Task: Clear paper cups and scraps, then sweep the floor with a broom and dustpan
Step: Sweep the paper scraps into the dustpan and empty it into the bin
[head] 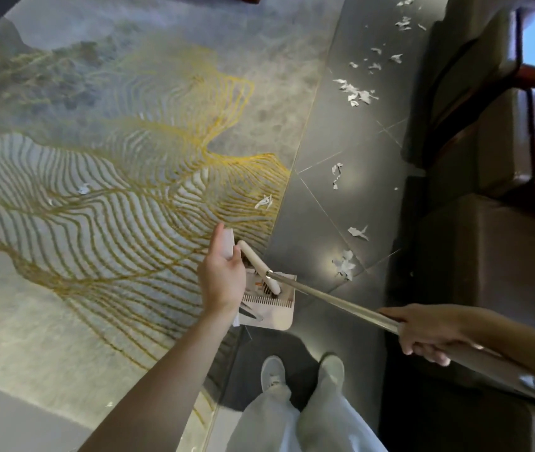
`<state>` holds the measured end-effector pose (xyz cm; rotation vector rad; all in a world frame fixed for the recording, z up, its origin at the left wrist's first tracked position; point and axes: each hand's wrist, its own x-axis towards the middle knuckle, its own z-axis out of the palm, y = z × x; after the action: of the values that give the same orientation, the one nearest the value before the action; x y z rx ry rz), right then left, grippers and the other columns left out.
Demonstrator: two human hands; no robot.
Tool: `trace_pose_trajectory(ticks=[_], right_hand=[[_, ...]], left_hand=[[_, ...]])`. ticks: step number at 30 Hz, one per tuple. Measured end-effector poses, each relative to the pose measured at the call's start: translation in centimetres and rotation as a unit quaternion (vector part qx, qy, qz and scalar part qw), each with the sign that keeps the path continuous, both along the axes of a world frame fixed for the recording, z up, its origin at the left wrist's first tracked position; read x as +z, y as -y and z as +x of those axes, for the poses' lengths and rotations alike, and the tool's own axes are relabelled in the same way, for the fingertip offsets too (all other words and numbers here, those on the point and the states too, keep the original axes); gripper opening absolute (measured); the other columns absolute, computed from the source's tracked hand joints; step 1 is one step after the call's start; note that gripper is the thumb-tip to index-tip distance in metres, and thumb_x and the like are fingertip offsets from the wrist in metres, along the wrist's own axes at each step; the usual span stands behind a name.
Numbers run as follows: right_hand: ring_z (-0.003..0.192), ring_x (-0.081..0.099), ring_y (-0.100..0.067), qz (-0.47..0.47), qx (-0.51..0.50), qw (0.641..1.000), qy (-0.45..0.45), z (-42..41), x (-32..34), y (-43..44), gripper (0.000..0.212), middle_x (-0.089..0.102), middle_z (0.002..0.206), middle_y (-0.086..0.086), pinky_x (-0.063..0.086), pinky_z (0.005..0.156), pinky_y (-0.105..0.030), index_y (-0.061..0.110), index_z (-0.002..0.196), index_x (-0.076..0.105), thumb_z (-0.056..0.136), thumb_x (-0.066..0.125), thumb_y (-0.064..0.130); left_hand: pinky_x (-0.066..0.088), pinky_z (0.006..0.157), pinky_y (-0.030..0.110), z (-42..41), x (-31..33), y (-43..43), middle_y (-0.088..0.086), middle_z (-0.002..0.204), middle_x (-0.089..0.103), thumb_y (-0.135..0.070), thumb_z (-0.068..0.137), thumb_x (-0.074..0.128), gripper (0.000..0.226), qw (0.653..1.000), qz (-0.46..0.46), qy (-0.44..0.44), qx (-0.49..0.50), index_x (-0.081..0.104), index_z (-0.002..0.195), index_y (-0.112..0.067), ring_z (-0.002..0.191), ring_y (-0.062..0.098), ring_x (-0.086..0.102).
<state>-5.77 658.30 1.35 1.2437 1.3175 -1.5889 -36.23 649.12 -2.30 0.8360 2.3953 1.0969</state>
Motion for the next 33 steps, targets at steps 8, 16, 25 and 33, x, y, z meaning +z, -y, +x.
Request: trace_pose_trajectory(ticks=[8,16,25,33], right_hand=[[0.036,0.040,-0.013,0.061,-0.002,0.998,-0.016,-2.1,2.0,-8.7,0.064,0.047,0.051,-0.007,0.038,0.037,-0.023,0.035,0.132,0.035,0.086,0.050,-0.007],[0.037,0.049,-0.010,0.188,0.155,0.969,-0.041,-8.2,2.0,-19.7,0.040,0.057,0.062,-0.006,0.044,0.042,-0.021,0.011,0.122,0.044,0.085,0.052,-0.001],[0.047,0.048,-0.006,0.288,0.232,0.929,0.006,-14.8,-4.4,-24.2,0.044,0.055,0.074,0.001,0.035,0.033,-0.013,0.011,0.125,0.050,0.083,0.054,0.002],[0.067,0.054,-0.012,0.141,0.166,0.976,0.020,-17.0,-6.5,-18.1,0.076,0.055,0.093,-0.001,0.041,0.038,-0.014,0.034,0.148,0.025,0.085,0.055,0.004]], left_hand=[[0.030,0.098,0.008,-0.2,1.0,-2.1,0.001,0.138,0.054,-0.013,0.095,0.057,0.046,0.999,0.029,-0.009,0.025,0.049,0.141,-0.015,0.124,0.008,0.047],[0.038,0.089,0.017,-4.6,2.2,-8.8,0.005,0.135,0.057,-0.018,0.096,0.056,0.046,0.997,0.016,-0.076,0.015,0.047,0.142,-0.020,0.120,0.019,0.054],[0.042,0.090,0.027,-11.7,-0.6,-14.6,0.013,0.130,0.060,-0.024,0.096,0.057,0.047,0.997,-0.048,-0.055,-0.015,0.047,0.142,-0.026,0.119,0.026,0.056],[0.049,0.087,0.024,-18.9,-1.4,-18.2,-0.001,0.132,0.059,-0.020,0.095,0.059,0.042,0.998,-0.018,-0.025,-0.058,0.053,0.137,-0.022,0.109,0.027,0.062]])
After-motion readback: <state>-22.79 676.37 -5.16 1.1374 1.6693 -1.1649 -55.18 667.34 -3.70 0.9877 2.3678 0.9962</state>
